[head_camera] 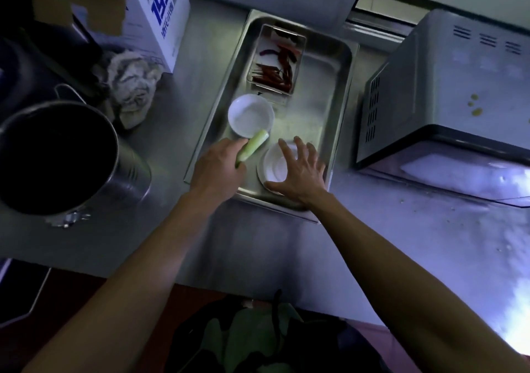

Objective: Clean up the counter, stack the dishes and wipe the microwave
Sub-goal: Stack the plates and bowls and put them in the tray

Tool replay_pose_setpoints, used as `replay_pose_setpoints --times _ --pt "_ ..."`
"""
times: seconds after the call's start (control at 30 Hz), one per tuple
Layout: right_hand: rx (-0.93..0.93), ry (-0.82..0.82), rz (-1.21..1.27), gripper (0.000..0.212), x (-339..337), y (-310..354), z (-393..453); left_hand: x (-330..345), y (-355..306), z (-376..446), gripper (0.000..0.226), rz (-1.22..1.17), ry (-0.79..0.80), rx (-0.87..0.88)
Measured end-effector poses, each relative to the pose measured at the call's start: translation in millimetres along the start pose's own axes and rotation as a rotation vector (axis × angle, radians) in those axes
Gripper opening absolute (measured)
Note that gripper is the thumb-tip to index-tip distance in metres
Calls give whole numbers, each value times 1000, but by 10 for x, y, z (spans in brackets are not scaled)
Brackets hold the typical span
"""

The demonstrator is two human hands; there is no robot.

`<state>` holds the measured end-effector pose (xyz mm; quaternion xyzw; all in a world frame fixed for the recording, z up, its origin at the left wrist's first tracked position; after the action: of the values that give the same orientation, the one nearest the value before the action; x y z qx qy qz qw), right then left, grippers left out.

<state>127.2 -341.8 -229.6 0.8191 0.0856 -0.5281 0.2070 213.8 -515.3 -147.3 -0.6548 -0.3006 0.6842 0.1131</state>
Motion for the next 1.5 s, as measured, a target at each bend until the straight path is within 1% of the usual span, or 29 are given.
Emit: replay_pose_setpoints --times 0.2,0.4,0.57,0.63,0.77,0.87,0.97,1.1,1.33,1.5 --pt "67 46 15 115 194 -31 131 136 25 201 52 46 105 34" --pt "82 61 9 118 318 35 218 249 40 363 48 44 149 75" --pt "75 70 21 116 301 45 201 341 74 450 49 64 180 65" --pt "70 48 46 111 231 14 167 379 56 477 48 69 183 68" --pt "46 -88 127 91 -55 -103 11 519 -23 535 45 88 217 87" --pt "5 -159 141 82 -215 -229 -158 672 -99 557 38 81 252 96" --pt "25 -192 124 77 -300 -403 -280 829 -202 569 46 61 283 109" --pt "65 -205 156 77 -347 -572 -390 992 -404 609 56 90 325 169" --pt "118 -202 217 72 -321 -843 -565 1161 -626 695 44 146 336 199" --pt "139 -192 234 68 -276 -1003 -665 1250 -626 682 47 176 340 173"
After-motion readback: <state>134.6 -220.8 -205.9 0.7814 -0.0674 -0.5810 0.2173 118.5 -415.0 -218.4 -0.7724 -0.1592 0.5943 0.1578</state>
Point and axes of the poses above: each hand's wrist, its own z-axis towards the middle knuckle, its own x-axis out of the palm, y = z × x, the point moved 8 cm from there along z, towards the middle knuckle, and after that the axes turned 4 degrees about x, right-handed, at the moved point
